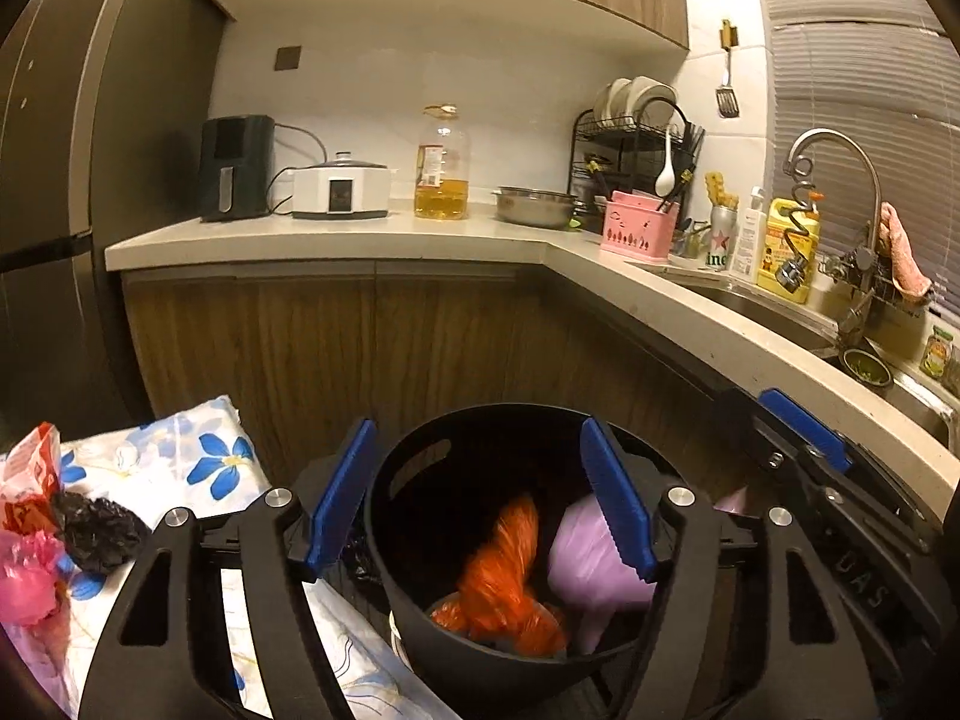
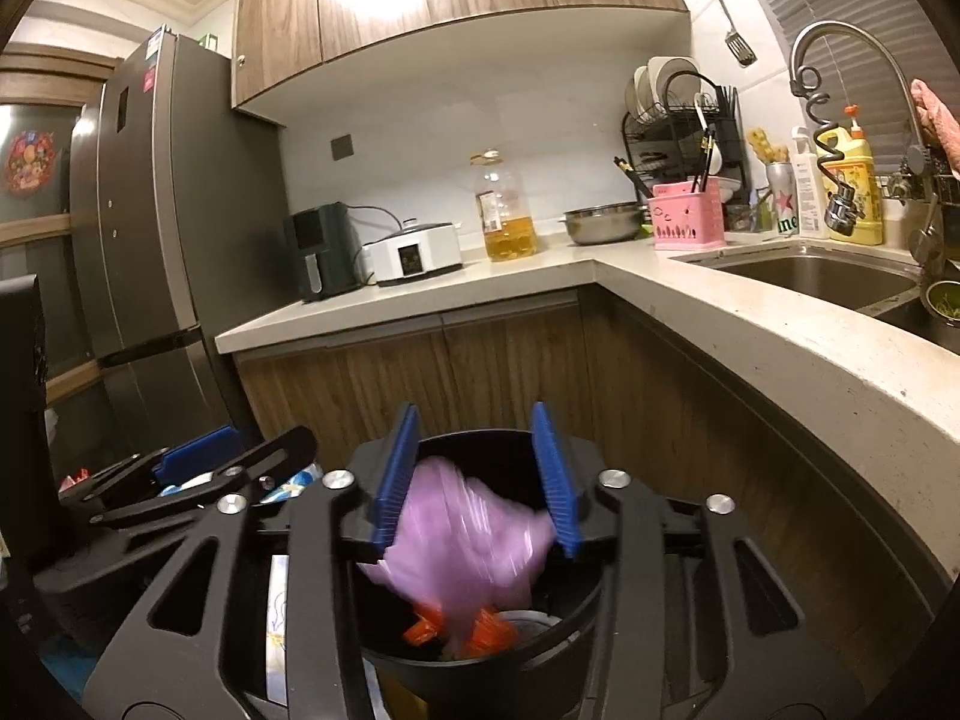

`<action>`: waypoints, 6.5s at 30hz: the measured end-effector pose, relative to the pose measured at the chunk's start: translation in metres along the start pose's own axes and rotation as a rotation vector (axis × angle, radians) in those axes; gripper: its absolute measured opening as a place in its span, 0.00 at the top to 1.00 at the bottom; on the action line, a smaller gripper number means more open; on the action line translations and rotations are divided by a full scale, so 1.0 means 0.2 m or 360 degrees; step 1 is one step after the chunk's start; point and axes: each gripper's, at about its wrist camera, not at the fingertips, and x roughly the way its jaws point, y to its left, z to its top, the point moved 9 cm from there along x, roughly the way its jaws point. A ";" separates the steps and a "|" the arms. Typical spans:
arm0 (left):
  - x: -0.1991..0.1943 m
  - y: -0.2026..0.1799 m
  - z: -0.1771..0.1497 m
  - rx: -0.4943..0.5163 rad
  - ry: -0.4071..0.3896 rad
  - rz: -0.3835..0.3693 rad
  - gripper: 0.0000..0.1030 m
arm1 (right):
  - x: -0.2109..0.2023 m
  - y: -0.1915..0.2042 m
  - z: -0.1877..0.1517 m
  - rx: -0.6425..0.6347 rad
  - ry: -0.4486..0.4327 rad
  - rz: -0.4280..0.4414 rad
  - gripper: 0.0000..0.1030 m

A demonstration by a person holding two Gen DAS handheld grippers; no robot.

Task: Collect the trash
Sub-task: 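Open both tools to drop the bags into the black bin, then move both open tools back from the bin to the trash pile, then grasp the pink glove with the right tool while the left tool grasps the blue glove, then carry the blue and pink gloves in both tools over the black bin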

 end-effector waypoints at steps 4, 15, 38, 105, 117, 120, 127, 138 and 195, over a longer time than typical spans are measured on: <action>-0.02 0.05 -0.01 -0.0038 -0.0001 0.0033 0.25 | -0.01 -0.01 0.00 0.0008 0.0002 -0.0006 0.52; -0.14 0.15 -0.08 -0.0061 0.0027 0.0185 0.17 | -0.08 0.01 -0.02 0.0042 0.0013 -0.0009 0.44; -0.63 0.30 -0.19 -0.0109 -0.0039 0.0424 0.14 | -0.43 0.28 -0.09 -0.0079 0.0024 0.0117 0.38; -1.44 1.56 -0.77 -0.0468 -0.0057 0.1228 0.14 | 0.00 1.80 -1.14 -0.0500 0.0838 0.0758 0.92; -1.24 1.44 -0.74 -0.0422 -0.0017 0.1085 0.14 | -0.16 1.47 -0.82 -0.0292 0.0572 0.0723 0.97; -1.13 1.40 -0.77 -0.0425 0.0044 0.1057 0.22 | -0.17 1.37 -0.75 -0.0225 0.0541 0.0688 0.97; -0.94 1.43 -0.85 -0.0537 0.0204 0.1051 0.43 | -0.19 1.28 -0.68 -0.0190 0.0481 0.0667 0.97; -0.88 1.40 -0.90 -0.0579 0.0310 0.0972 0.97 | -0.22 1.22 -0.65 -0.0161 0.0459 0.0650 0.97; -0.25 -0.04 0.04 0.0026 -0.0106 0.0183 0.98 | -0.23 0.06 0.08 -0.0032 -0.0068 0.0045 0.97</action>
